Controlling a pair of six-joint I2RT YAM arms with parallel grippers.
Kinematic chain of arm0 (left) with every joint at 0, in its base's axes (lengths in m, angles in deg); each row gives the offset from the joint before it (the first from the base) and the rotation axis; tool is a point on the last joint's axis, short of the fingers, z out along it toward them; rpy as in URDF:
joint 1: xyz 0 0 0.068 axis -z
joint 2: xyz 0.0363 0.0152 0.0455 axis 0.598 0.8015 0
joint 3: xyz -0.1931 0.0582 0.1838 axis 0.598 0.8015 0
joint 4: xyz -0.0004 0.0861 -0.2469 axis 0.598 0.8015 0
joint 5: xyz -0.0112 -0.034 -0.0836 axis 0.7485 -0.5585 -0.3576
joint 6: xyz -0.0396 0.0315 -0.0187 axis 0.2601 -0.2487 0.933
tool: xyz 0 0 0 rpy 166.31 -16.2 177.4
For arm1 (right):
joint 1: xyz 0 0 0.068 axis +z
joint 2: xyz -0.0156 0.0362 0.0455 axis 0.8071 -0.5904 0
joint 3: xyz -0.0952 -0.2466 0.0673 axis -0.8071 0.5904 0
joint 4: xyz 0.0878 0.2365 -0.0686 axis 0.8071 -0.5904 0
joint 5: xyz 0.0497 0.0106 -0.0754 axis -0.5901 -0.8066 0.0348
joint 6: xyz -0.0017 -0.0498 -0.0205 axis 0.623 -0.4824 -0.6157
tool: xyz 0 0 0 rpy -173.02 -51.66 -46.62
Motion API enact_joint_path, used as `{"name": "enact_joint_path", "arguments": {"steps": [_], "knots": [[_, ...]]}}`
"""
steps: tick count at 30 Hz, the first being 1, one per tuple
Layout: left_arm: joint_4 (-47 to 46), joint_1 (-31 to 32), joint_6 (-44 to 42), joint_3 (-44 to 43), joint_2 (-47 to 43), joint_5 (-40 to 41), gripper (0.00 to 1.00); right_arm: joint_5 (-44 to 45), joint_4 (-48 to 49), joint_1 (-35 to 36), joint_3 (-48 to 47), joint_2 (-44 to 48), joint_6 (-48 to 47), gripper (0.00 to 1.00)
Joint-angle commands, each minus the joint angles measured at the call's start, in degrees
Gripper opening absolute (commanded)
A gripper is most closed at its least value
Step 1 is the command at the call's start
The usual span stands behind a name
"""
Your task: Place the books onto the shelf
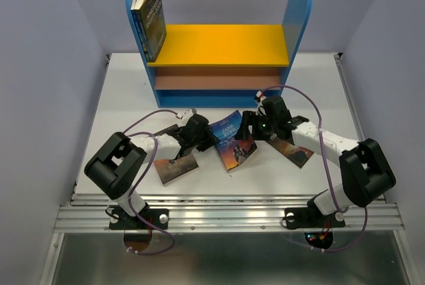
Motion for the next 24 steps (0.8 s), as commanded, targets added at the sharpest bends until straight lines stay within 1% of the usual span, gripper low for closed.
{"name": "enact_joint_path", "arguments": {"steps": [1, 2, 3, 4, 6, 8, 9, 10, 13, 14, 16, 17, 19, 20, 21, 23, 24], "knots": [[4.6, 2.4, -0.4, 0.1, 2.4, -2.9, 0.27, -10.6, 6.6, 2.1, -1.7, -2.4, 3.2, 0.71], [4.6, 2.4, -0.4, 0.2, 2.4, -2.9, 0.27, -10.6, 6.7, 2.1, -1.7, -2.6, 3.4, 0.63], [4.6, 2.4, -0.4, 0.1, 2.4, -2.9, 0.27, -10.6, 6.7, 2.1, -1.8, -2.8, 3.3, 0.58], [4.6, 2.4, -0.4, 0.1, 2.4, -2.9, 0.27, -10.6, 6.7, 2.1, -1.8, -3.1, 3.3, 0.50], [4.6, 2.4, -0.5, 0.1, 2.2, -2.9, 0.27, -10.7, 6.7, 2.1, -1.9, -3.3, 3.2, 0.44], [4.6, 2.4, -0.4, 0.2, 2.1, -2.9, 0.27, -10.7, 6.6, 2.1, -2.0, -3.5, 2.7, 0.26], [4.6, 2.4, -0.6, 0.2, 1.9, -2.9, 0.27, -10.3, 6.6, 2.1, -2.1, -3.5, 2.8, 0.11], [4.6, 2.4, -0.6, 0.2, 1.7, -2.5, 0.27, -9.3, 6.3, 2.1, -2.1, -3.5, 3.0, 0.01], [4.8, 2.4, -1.5, 0.0, -0.1, -0.8, 0.33, -7.3, 5.7, 2.1, -2.4, -2.2, 1.8, 0.01], [5.0, 2.4, -2.4, -0.1, -0.9, -0.6, 0.39, -6.9, 5.4, 2.1, -2.8, -0.8, 1.1, 0.01], [5.7, 2.4, -3.3, -0.1, -4.5, 0.0, 0.50, -4.9, 4.9, 2.1, -3.0, 0.9, 0.7, 0.01], [6.1, 2.4, -4.2, -0.1, -6.2, 1.0, 0.60, -4.3, 4.9, 2.1, -3.2, 2.0, -0.1, 0.01], [8.3, 2.4, -5.0, -0.4, -11.3, 3.3, 0.71, -1.4, 4.8, 2.1, -3.4, 5.9, -0.3, 0.01], [9.1, 2.4, -5.5, -0.5, -13.3, 3.9, 0.79, -0.5, 4.8, 2.1, -3.5, 7.4, -0.8, 0.01], [10.6, 2.4, -6.5, -0.7, -17.3, 4.6, 0.87, 1.9, 4.9, 2.1, -3.5, 10.5, -0.9, 0.01], [11.2, 2.4, -8.0, -0.8, -21.5, 5.6, 0.99, 4.1, 4.8, 2.1, -3.7, 13.8, -1.0, 0.01], [11.5, 2.4, -9.7, -0.9, -25.6, 5.6, 0.99, 6.3, 4.9, 2.1, -3.9, 15.3, -1.0, 0.01]]}}
